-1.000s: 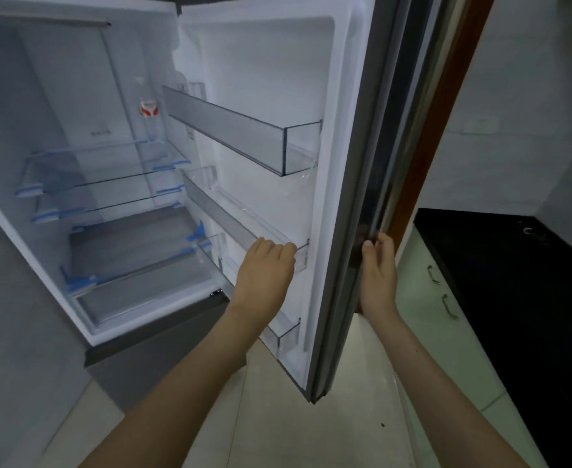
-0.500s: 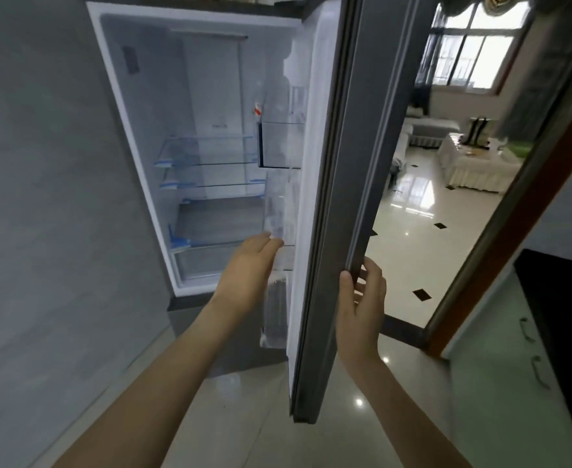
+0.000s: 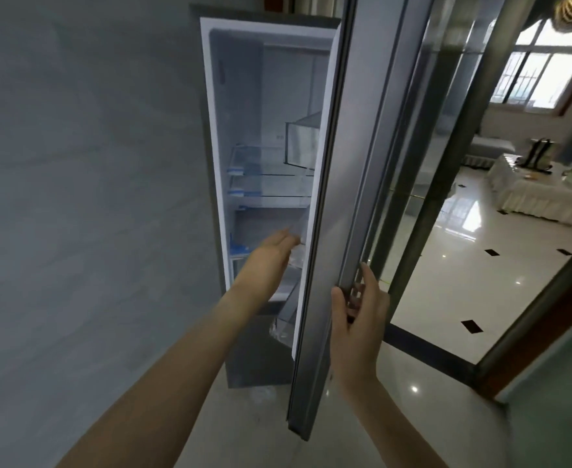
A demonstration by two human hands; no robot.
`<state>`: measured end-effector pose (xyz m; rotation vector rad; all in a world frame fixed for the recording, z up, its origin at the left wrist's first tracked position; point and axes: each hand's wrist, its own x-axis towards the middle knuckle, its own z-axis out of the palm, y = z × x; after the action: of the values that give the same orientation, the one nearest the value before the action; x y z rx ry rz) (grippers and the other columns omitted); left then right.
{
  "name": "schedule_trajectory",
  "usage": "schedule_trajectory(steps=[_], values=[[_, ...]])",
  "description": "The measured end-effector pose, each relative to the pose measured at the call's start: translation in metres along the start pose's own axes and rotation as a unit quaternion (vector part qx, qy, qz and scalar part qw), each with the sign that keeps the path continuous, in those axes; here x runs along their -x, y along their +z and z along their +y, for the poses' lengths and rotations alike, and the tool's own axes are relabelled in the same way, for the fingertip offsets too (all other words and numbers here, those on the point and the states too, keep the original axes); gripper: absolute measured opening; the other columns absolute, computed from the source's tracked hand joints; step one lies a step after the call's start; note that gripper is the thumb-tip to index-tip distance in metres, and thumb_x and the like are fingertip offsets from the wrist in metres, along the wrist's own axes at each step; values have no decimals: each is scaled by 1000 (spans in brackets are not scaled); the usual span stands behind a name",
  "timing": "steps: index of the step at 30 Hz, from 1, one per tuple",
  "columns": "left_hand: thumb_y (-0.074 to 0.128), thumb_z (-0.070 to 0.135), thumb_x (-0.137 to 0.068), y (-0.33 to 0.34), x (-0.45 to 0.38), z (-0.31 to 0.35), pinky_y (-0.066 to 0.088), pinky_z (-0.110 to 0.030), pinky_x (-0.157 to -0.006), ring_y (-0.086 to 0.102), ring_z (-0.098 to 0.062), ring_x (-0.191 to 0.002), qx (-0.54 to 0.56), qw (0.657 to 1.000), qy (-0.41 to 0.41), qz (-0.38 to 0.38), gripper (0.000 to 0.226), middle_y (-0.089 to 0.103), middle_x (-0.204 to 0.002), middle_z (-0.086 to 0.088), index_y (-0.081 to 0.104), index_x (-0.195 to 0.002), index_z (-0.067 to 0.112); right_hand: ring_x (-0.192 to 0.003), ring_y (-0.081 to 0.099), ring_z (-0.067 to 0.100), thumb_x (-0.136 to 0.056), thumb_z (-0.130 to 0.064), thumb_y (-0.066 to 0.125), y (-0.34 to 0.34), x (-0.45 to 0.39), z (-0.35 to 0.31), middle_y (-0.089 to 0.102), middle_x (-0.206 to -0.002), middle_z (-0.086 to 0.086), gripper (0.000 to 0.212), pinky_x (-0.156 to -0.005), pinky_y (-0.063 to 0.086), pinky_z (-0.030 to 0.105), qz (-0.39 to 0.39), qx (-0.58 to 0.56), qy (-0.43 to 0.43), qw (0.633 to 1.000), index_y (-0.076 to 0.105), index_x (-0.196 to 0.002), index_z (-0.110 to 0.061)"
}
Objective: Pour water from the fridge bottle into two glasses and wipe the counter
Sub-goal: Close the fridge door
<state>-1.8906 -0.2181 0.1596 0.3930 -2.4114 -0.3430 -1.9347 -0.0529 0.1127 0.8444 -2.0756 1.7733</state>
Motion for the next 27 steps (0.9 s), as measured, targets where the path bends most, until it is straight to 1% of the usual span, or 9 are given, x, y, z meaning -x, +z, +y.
schedule_trajectory(steps=[3,8,12,14,16,18,20,22,27], values=[[55,-9,-86,-6,-10,-36,46,-34,-90,59,-33,-110,10,999,34,5,29,60,-119,-19,62,-112,2,-103,55,4,-92,-37,53,37,3,-11,44,-124,3,54,-86,51,19,19,-1,-1,1000,38,-143,-27],[62,-10,-79,-13,-33,-100,53,-37,-77,61,-27,-93,28,994,102,-11,27,63,-101,-13,64,-101,5,-108,54,15,-93,-41,50,96,7,-30,41,-124,1,53,-91,54,43,50,26,38,998,34,-143,-34],[70,-16,-62,-16,-52,-144,53,-32,-69,61,-27,-86,47,984,159,-59,40,62,-92,-13,64,-96,4,-116,47,2,-93,-37,47,141,6,-48,38,-132,-7,53,-102,45,33,81,34,34,996,26,-141,-45],[69,-19,-58,-20,-60,-160,54,-31,-67,62,-29,-83,58,979,178,-78,44,62,-90,-15,64,-96,2,-122,45,2,-93,-35,48,160,3,-51,36,-135,-12,56,-104,44,32,89,38,39,995,25,-143,-42],[64,-14,-70,-26,-66,-173,56,-38,-73,64,-31,-88,70,976,194,-70,35,64,-96,-18,64,-103,-2,-120,49,9,-92,-33,53,174,0,-51,38,-131,-17,59,-102,48,39,93,50,51,993,28,-145,-34],[48,7,-90,-37,-68,-181,51,-46,-91,59,-33,-110,104,978,178,-26,34,61,-117,-19,57,-121,-2,-113,54,10,-90,-28,61,187,-4,-50,40,-125,-24,60,-97,51,40,93,61,51,992,32,-142,-33],[37,23,-96,-57,-68,-184,40,-46,-106,47,-28,-128,140,980,141,25,46,52,-136,-15,45,-136,2,-109,56,9,-87,-22,68,199,-9,-51,43,-122,-17,64,-94,52,36,94,71,39,992,35,-139,-35],[38,28,-97,-83,-73,-182,32,-43,-113,38,-25,-136,166,970,145,106,50,45,-143,-14,37,-141,5,-107,56,9,-82,-17,73,216,-15,-49,42,-122,-10,70,-92,52,35,90,82,35,992,36,-138,-35],[47,29,-94,-134,-111,-178,23,-47,-116,25,-29,-143,114,933,271,208,57,32,-150,-17,30,-142,4,-122,47,15,-72,-23,84,267,-31,-35,38,-134,-1,86,-97,49,39,75,105,17,992,34,-143,-29]])
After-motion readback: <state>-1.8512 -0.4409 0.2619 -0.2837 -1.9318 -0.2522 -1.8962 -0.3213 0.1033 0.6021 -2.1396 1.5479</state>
